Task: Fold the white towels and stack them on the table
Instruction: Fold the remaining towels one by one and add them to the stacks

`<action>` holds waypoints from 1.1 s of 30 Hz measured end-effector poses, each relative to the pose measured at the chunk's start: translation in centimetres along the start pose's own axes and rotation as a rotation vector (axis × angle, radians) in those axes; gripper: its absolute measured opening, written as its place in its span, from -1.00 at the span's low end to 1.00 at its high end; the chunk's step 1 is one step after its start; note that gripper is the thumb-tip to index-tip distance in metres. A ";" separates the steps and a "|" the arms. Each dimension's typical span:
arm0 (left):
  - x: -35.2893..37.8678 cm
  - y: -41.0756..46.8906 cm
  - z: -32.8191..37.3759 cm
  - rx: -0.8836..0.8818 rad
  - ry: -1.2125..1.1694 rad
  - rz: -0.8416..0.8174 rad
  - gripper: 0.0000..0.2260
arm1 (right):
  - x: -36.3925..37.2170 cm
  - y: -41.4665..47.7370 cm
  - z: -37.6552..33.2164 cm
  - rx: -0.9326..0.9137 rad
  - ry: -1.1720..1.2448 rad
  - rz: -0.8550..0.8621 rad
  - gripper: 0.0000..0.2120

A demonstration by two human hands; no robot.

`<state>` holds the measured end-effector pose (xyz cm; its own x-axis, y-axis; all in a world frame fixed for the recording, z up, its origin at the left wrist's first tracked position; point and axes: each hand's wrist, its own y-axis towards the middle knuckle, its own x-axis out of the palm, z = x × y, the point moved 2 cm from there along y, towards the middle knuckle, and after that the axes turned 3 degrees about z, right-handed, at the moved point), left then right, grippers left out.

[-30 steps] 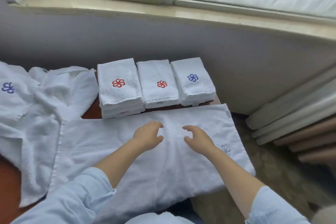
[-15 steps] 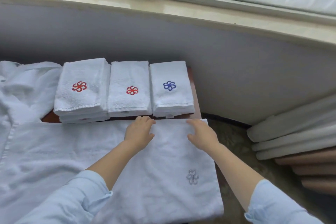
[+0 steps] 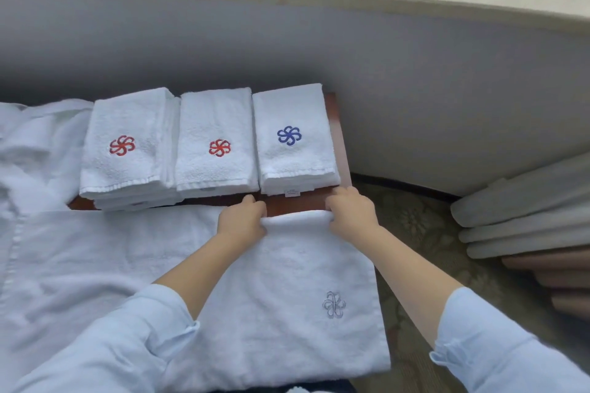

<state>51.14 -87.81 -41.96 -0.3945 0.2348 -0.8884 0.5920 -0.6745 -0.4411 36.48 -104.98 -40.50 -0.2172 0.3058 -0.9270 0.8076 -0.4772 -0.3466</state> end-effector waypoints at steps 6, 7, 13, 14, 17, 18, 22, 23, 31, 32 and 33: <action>-1.5 -0.7 -0.1 -0.044 -0.196 0.215 -0.96 | -1.9 -0.2 0.6 0.019 0.205 0.156 -0.84; -2.1 -0.7 -0.1 -0.045 -0.214 0.256 -0.97 | -2.3 -0.1 0.7 0.021 0.237 0.189 -0.85; -5.5 -0.6 0.1 -0.040 -0.233 0.429 -0.96 | -5.5 1.0 0.5 0.007 0.311 0.367 -0.84; -6.0 -0.6 0.0 -0.041 -0.237 0.455 -0.95 | -6.0 1.1 0.4 -0.001 0.312 0.386 -0.84; -6.7 -0.6 -0.1 -0.042 -0.216 0.490 -0.94 | -6.5 1.0 0.4 -0.009 0.303 0.404 -0.85; -6.7 -0.7 0.0 -0.041 -0.189 0.485 -0.94 | -6.5 0.8 0.5 -0.009 0.295 0.398 -0.85; -6.0 -1.3 0.2 0.005 0.031 0.436 -0.89 | -5.5 -0.7 0.6 0.003 0.273 0.353 -0.83; -5.8 -1.5 0.2 0.025 0.092 0.432 -0.87 | -5.2 -1.1 0.7 0.001 0.265 0.345 -0.83; -3.9 -4.7 -0.2 0.162 -0.087 0.277 -0.81 | -4.1 -4.6 0.6 -0.022 0.224 0.387 -0.88; -3.5 -5.1 -0.3 0.175 -0.105 0.238 -0.79 | -3.8 -5.1 0.6 -0.030 0.216 0.388 -0.89; -3.2 -5.5 -0.4 0.192 -0.108 0.217 -0.77 | -3.4 -5.7 0.5 -0.039 0.203 0.387 -0.89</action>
<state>49.43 -84.59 -36.79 -0.3513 0.0020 -0.9362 0.5311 -0.8231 -0.2010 32.33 -103.76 -35.43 0.2147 0.2677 -0.9393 0.8292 -0.5582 0.0305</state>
